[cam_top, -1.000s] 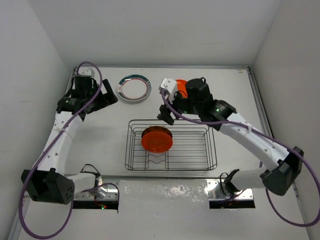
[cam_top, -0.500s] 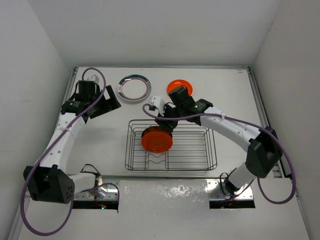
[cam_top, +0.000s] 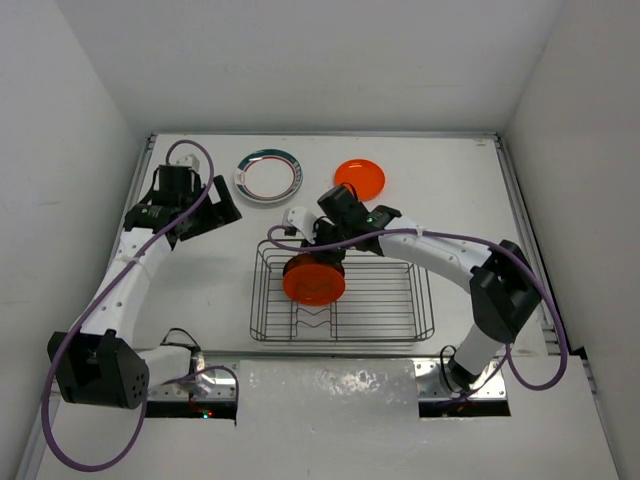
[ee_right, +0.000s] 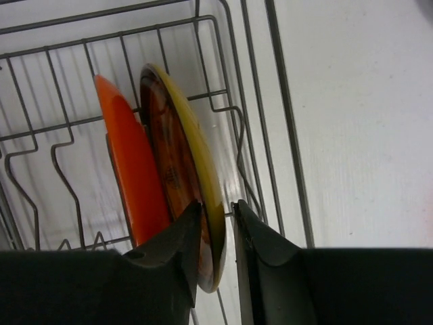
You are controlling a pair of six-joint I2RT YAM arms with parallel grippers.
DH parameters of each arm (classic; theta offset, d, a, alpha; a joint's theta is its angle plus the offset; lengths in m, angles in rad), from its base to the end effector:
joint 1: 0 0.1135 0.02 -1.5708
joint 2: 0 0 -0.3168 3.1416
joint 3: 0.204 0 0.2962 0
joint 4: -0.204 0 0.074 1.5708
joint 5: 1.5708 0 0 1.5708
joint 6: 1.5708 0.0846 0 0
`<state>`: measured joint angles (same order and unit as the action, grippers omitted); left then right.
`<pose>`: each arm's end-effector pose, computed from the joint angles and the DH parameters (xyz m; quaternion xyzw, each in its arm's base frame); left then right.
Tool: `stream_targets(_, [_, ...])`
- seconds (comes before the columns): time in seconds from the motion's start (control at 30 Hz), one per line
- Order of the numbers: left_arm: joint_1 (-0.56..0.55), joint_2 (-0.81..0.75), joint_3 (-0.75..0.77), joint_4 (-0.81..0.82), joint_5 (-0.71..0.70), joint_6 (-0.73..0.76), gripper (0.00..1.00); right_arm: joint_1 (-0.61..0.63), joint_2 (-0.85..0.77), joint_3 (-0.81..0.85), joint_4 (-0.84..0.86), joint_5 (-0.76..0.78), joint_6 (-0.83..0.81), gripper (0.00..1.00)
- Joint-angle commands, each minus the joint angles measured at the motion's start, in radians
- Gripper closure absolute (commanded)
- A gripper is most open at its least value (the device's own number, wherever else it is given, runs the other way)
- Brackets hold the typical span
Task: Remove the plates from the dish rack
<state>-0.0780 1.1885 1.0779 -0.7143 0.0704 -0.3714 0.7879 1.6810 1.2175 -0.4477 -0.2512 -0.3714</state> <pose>0.3028 -0.0296 0.3187 -0.1233 0.9226 -0.1131 0.3477 0.2931 0.3244 0.2291 -0.5481 0.7631 0.1824 0.2899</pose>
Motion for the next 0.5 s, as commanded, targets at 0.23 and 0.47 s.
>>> stream_targets(0.23, [-0.002, -0.020, -0.010, 0.052, -0.012, 0.011, 0.00, 0.004, -0.109, 0.074, 0.046, 0.150, -0.003, 0.87])
stream_targets(0.47, [-0.002, -0.017, -0.006, 0.053, -0.011, 0.009, 0.00, 0.002, -0.159, 0.224, -0.031, 0.225, 0.006, 1.00])
